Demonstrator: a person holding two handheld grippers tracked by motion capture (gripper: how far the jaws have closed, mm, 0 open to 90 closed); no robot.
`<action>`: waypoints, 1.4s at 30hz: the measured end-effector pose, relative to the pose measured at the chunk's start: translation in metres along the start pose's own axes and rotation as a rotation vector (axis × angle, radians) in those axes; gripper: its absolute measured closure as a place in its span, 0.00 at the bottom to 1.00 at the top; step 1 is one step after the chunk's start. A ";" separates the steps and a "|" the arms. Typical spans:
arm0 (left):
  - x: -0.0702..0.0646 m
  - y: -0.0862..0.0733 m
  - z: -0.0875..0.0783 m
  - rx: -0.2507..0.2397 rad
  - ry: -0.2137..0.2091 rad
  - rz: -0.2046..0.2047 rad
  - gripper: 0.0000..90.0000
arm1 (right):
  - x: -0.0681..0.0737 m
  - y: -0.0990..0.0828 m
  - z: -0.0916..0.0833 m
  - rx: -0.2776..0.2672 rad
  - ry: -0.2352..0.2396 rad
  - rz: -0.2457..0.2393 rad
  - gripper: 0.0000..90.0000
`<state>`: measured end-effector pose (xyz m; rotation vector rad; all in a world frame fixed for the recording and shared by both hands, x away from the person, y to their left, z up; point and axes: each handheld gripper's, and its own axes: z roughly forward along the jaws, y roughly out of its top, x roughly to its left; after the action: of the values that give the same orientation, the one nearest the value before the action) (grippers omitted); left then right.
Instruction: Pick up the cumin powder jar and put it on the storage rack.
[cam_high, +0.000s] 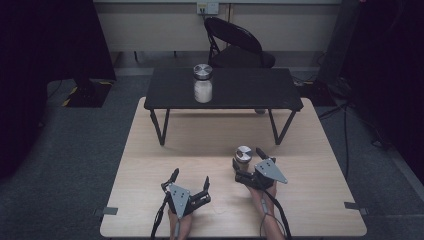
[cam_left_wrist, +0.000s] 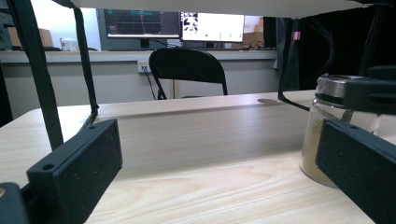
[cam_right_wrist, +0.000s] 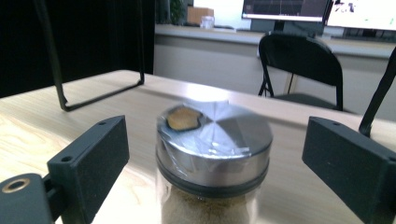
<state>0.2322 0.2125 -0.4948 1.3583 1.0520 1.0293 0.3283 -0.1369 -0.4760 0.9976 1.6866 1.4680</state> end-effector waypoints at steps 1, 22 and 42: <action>0.000 0.000 0.000 0.000 0.000 0.000 0.00 | 0.000 -0.001 0.002 -0.001 0.002 0.003 0.07; 0.000 0.000 0.000 -0.002 0.000 -0.003 0.00 | -0.002 -0.008 0.012 0.019 0.012 0.037 0.31; 0.000 0.000 0.000 -0.002 0.000 -0.003 0.00 | 0.005 -0.006 0.008 0.030 -0.012 0.021 0.36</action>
<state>0.2320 0.2129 -0.4952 1.3545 1.0523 1.0281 0.3326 -0.1291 -0.4829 1.0414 1.6983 1.4516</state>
